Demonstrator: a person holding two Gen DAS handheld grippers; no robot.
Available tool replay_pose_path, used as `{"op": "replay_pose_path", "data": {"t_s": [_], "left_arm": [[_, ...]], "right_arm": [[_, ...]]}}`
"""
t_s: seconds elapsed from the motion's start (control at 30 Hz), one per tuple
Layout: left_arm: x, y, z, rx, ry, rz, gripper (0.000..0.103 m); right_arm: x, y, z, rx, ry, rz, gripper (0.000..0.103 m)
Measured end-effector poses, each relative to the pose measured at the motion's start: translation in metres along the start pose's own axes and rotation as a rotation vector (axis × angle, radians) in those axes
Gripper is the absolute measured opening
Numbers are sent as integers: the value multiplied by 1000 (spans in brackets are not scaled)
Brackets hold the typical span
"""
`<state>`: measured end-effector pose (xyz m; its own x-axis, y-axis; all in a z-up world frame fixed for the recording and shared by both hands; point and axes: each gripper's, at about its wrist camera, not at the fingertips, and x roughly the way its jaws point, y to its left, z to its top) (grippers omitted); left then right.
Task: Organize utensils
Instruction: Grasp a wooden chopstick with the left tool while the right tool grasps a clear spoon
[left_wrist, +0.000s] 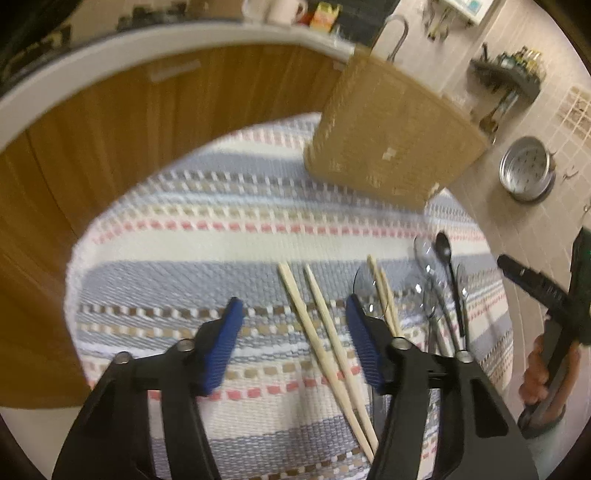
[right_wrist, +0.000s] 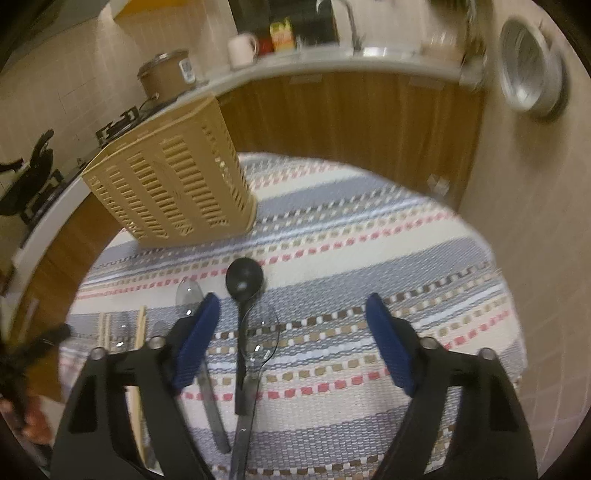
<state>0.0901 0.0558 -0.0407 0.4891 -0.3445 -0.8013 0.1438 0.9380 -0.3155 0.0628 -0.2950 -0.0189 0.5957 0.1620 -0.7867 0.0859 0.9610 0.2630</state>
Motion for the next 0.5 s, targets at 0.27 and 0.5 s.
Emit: {"op": "replay_pose_path", "data": {"t_s": [0.27, 0.5], "left_arm": [[25, -1, 0, -10, 96, 4, 28], [32, -3, 4, -6, 115, 0, 28]], "right_arm": [[41, 23, -8, -62, 234, 39, 36], [48, 29, -19, -91, 285, 8, 33]]}}
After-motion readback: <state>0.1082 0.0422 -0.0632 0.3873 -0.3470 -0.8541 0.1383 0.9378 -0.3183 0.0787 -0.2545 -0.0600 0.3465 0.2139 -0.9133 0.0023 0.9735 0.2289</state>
